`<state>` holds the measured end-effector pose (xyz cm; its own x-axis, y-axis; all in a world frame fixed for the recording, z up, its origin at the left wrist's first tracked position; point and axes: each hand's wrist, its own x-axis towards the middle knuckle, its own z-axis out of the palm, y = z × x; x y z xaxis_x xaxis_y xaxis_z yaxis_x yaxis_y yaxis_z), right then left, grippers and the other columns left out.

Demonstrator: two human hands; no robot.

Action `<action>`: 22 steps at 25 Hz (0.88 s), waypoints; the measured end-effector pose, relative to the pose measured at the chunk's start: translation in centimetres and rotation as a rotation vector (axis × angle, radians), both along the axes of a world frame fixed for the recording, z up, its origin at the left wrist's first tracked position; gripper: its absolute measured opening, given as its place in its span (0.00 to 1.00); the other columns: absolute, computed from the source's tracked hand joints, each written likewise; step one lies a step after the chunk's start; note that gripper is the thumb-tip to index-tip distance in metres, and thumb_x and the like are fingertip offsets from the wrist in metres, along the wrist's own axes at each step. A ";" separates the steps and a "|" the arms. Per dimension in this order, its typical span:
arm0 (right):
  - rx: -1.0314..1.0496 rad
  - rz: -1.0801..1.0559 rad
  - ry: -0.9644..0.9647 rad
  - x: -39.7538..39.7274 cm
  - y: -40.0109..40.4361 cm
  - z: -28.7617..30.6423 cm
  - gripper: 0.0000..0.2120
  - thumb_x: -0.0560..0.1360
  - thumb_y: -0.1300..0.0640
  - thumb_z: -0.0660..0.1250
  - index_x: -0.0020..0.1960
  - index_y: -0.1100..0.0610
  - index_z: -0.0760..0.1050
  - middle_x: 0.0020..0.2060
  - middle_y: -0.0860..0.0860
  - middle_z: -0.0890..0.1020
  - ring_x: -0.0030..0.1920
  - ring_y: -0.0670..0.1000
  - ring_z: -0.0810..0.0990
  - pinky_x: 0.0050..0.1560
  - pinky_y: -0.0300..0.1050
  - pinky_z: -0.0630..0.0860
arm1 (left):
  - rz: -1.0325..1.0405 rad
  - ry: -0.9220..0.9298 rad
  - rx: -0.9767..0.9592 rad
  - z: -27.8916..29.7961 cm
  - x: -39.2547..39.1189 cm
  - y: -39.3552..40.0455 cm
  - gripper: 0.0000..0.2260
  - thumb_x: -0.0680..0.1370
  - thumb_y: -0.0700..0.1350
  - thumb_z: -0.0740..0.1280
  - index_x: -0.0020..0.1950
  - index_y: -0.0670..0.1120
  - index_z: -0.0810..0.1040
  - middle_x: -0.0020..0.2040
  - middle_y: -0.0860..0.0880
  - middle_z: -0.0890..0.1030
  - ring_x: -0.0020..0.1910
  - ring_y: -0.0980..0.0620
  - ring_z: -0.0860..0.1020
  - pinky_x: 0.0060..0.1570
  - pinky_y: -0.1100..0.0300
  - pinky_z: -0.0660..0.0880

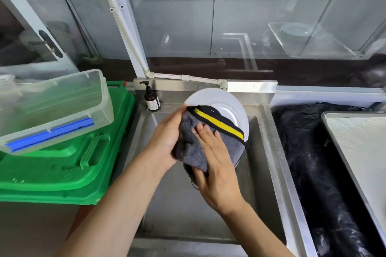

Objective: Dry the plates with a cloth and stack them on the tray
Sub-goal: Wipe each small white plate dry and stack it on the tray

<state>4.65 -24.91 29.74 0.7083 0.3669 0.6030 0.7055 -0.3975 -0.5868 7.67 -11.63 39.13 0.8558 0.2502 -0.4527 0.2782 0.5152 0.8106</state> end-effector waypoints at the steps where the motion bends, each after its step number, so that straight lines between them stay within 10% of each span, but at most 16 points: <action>1: -0.008 -0.022 -0.012 -0.2 0.0 0.0 0.35 0.79 0.59 0.67 0.82 0.53 0.56 0.81 0.50 0.62 0.81 0.53 0.60 0.81 0.57 0.56 | -0.016 -0.006 -0.016 0.0 0.0 0.0 0.11 0.80 0.49 0.69 0.44 0.46 0.87 0.48 0.41 0.87 0.43 0.47 0.86 0.42 0.56 0.83; 6: 0.076 -0.201 0.083 3.0 0.9 4.1 0.29 0.79 0.55 0.60 0.79 0.58 0.64 0.79 0.49 0.64 0.82 0.48 0.56 0.82 0.51 0.50 | -0.091 -0.055 -0.114 0.2 -0.7 -0.9 0.10 0.81 0.45 0.63 0.54 0.43 0.83 0.54 0.42 0.86 0.51 0.48 0.85 0.57 0.55 0.78; 18: -0.020 -0.138 -0.104 -0.5 -0.5 -0.1 0.29 0.79 0.56 0.67 0.78 0.57 0.64 0.77 0.50 0.67 0.80 0.51 0.63 0.80 0.54 0.59 | -0.082 0.070 -0.073 -0.3 -1.1 -0.3 0.14 0.79 0.52 0.68 0.54 0.42 0.84 0.51 0.40 0.86 0.48 0.46 0.86 0.46 0.55 0.83; 22: 0.119 -0.256 0.069 3.9 0.7 4.9 0.28 0.77 0.56 0.61 0.77 0.56 0.67 0.76 0.49 0.70 0.80 0.46 0.61 0.81 0.48 0.53 | -0.135 -0.037 -0.076 0.0 -1.4 -1.5 0.16 0.80 0.45 0.66 0.65 0.39 0.80 0.60 0.40 0.83 0.62 0.44 0.81 0.67 0.49 0.74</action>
